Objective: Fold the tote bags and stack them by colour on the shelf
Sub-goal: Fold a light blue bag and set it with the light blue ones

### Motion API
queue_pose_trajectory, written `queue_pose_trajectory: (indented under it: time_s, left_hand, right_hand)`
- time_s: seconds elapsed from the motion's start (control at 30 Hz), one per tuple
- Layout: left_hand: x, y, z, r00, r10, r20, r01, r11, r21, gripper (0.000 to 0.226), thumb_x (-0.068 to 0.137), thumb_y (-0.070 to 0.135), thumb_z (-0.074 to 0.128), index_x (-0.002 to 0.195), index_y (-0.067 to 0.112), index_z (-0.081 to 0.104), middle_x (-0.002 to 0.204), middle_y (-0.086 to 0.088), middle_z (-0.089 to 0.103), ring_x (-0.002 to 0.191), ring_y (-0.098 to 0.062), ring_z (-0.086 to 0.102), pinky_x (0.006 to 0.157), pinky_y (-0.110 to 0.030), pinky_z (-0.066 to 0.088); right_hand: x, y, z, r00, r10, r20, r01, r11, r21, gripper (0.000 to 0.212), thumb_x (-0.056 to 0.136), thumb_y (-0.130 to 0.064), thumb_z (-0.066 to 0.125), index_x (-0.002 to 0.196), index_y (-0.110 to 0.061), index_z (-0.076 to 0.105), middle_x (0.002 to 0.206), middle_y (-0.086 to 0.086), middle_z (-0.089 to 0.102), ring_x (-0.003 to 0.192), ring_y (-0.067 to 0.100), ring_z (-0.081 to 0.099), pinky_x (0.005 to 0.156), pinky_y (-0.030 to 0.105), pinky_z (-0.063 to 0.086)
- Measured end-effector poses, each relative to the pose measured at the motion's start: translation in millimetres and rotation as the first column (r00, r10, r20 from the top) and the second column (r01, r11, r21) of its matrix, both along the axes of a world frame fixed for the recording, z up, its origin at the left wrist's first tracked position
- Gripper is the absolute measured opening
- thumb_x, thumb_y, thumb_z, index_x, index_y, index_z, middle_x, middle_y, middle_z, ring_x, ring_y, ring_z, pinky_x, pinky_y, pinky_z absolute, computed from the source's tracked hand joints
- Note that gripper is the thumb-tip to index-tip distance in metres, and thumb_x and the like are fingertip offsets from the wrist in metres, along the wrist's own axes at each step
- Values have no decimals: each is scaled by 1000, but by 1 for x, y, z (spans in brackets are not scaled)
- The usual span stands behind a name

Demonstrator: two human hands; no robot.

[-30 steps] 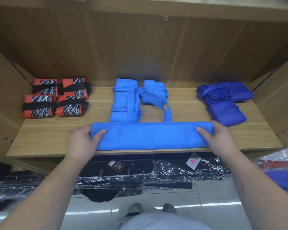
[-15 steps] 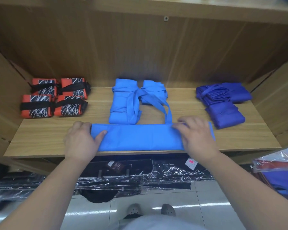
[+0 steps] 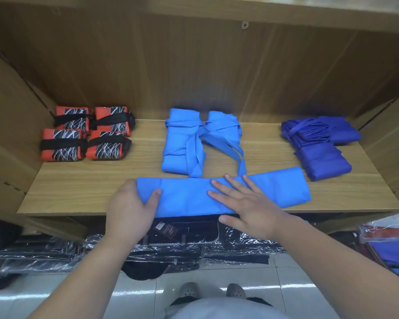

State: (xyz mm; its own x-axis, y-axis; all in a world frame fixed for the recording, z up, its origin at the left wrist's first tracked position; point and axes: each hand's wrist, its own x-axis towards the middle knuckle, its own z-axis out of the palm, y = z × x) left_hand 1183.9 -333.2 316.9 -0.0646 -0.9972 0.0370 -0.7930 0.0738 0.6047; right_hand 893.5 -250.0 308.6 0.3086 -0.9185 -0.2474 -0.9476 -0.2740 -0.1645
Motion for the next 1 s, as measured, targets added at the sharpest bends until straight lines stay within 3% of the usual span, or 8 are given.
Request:
queue_pose_trajectory:
  time_s: [0.1,0.17,0.23,0.3,0.43,0.63,0.8,1.0]
  left_hand:
    - [-9,13,16,877,206,-435,-111,966,234,32,89,23,75,111,18,51,100,-2,69,87,-23,68,74,-37,52]
    - [-14,19,25,617,353,-704,-112,924,365,41,90,9,73,121,21,49,102,-5,73,82,-16,73,66,-31,56]
    - [-20,23,33,388,417,-822,-73,903,424,43,92,4,68,128,19,50,102,-4,76,81,-13,75,62,-29,57]
    - [-28,28,36,315,400,-861,-38,912,410,25,95,6,63,120,12,61,104,-4,77,86,-14,74,66,-30,59]
    - [-54,39,40,314,369,-875,-88,929,360,15,100,17,58,110,13,68,104,-2,77,97,-17,73,80,-29,60]
    - [-79,31,52,369,382,-847,-288,914,287,22,101,23,60,83,19,71,82,6,72,80,-16,64,76,-38,50]
    - [-73,15,62,336,452,-826,-458,845,276,21,101,21,59,84,19,71,87,6,73,88,-17,66,91,-48,54]
    - [-73,14,76,399,420,-815,-533,830,166,19,101,19,57,87,20,69,81,12,73,84,-12,69,90,-48,56]
  right_hand:
    - [0,0,1,1000,4,-5,-4,1000,1,67,94,-74,10,155,-52,-3,163,-29,-15,150,3,-26,123,43,-14]
    - [2,1,1,1000,4,-8,-4,1000,2,67,94,-74,10,156,-51,-4,163,-29,-17,150,4,-26,123,44,-14]
    - [3,1,1,1000,-6,-1,6,1000,3,69,94,-74,9,156,-50,-6,162,-29,-19,150,5,-26,123,44,-15]
    - [3,1,0,1000,-9,5,9,1000,0,74,92,-76,6,158,-45,-5,163,-26,-19,150,7,-26,123,45,-14]
    - [3,0,1,1000,12,4,-12,1000,5,86,88,-80,0,161,-35,-4,164,-21,-21,151,10,-27,123,48,-13]
    - [3,-6,6,998,51,40,-52,998,46,83,96,-75,15,161,-28,-8,165,-15,-23,149,11,-31,123,47,-15]
    - [-13,-16,10,984,125,129,-133,990,56,84,90,-75,6,161,-32,-5,165,-19,-19,150,4,-26,124,38,-15]
    - [-56,-3,11,999,50,3,-50,997,-57,95,81,-79,-12,161,-29,-5,165,-15,-16,153,12,-20,122,43,-16]
